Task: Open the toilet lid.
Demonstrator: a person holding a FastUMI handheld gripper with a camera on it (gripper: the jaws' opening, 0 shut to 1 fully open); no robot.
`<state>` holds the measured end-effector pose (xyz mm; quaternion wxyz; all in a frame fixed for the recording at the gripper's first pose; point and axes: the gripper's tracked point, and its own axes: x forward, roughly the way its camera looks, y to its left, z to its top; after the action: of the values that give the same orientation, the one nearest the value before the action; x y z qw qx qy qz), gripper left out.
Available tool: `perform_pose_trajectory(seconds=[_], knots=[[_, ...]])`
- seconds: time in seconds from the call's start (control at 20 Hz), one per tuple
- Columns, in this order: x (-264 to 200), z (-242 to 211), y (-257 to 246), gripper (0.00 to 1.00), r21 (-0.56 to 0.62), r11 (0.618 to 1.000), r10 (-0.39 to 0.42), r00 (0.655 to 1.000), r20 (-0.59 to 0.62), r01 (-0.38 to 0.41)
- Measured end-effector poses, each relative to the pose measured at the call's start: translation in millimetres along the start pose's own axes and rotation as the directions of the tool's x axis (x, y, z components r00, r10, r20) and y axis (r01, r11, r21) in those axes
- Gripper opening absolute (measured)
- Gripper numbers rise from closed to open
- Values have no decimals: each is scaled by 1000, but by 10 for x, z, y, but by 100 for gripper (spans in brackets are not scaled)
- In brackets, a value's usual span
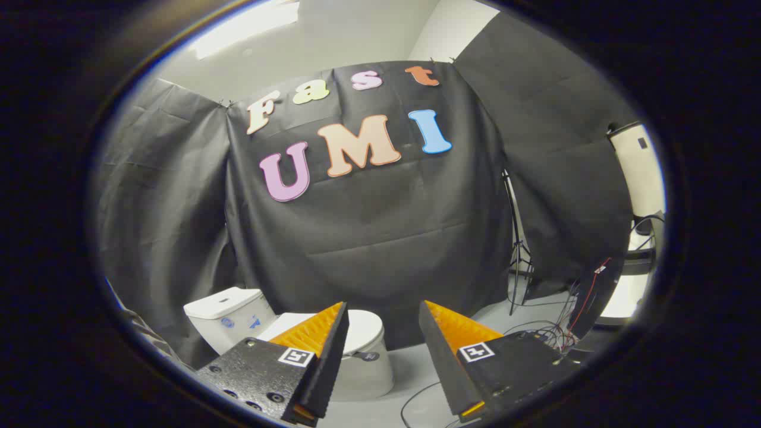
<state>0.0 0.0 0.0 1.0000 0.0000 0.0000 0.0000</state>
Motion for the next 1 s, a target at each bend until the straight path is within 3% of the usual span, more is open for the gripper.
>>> perform_pose_trajectory(seconds=[1.0], knots=[[147,-38,2,74,51,998,41,999,-19,-40]])
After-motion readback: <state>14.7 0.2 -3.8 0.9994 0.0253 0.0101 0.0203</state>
